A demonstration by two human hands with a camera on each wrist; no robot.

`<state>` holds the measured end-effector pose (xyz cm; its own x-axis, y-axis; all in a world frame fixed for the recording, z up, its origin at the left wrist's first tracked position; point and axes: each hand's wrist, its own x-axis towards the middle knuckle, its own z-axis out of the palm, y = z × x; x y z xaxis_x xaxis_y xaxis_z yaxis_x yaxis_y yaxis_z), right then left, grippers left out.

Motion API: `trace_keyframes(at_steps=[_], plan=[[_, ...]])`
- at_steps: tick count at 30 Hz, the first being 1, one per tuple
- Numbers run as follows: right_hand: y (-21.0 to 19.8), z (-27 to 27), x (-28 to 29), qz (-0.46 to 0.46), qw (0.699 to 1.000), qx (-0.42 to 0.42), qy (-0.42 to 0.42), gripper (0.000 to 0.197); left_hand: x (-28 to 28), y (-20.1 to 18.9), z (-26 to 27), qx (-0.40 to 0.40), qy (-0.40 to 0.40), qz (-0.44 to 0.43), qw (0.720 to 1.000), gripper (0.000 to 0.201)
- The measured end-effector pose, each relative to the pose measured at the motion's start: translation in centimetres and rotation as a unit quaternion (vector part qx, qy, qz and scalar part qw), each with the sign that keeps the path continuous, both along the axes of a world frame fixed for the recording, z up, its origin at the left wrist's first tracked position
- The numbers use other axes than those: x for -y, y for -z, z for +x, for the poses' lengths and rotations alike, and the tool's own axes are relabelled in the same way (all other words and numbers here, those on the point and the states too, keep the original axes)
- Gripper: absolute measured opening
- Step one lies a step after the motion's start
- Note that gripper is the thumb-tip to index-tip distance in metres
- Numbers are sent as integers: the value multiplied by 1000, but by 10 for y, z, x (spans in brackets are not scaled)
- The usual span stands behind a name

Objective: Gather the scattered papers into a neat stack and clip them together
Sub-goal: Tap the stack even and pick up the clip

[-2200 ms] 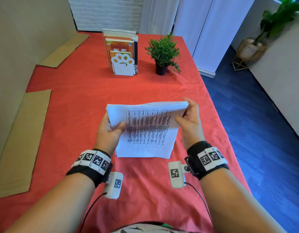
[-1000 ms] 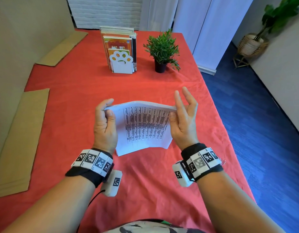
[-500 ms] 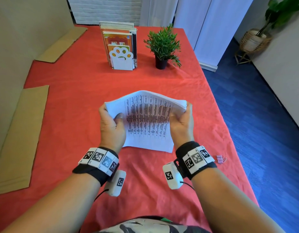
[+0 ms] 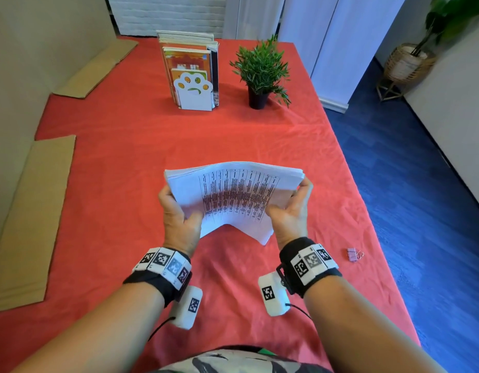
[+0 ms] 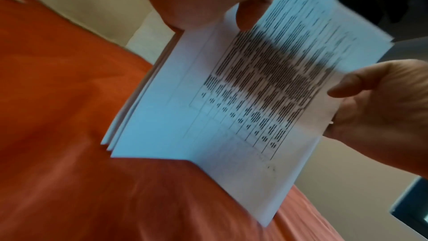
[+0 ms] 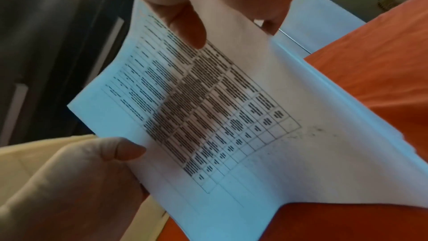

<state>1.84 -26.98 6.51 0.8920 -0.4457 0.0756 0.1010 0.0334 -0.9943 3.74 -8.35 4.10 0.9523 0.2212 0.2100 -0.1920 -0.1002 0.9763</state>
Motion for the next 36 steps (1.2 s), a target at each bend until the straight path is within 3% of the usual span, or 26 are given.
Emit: trace_keyframes(at_steps=[11, 17, 22, 27, 33, 36], plan=[[15, 5, -2, -24, 997, -80, 3, 59, 6, 13, 3, -20, 3, 8, 1000, 39], [16, 3, 0, -30, 996, -78, -13, 55, 5, 17, 3, -22, 20, -12, 999, 45], [21, 2, 1, -17, 995, -84, -42, 45, 2, 26, 5, -62, 22, 22, 998, 51], [23, 7, 11, -39, 996, -70, -47, 29, 2, 16, 7, -115, 18, 73, 991, 42], [41, 3, 24, -64, 977, -186, -77, 21, -3, 31, -7, -274, 87, 153, 945, 36], [58, -9, 28, -87, 942, -302, -114, 22, -4, 54, -20, -353, 112, 188, 910, 33]])
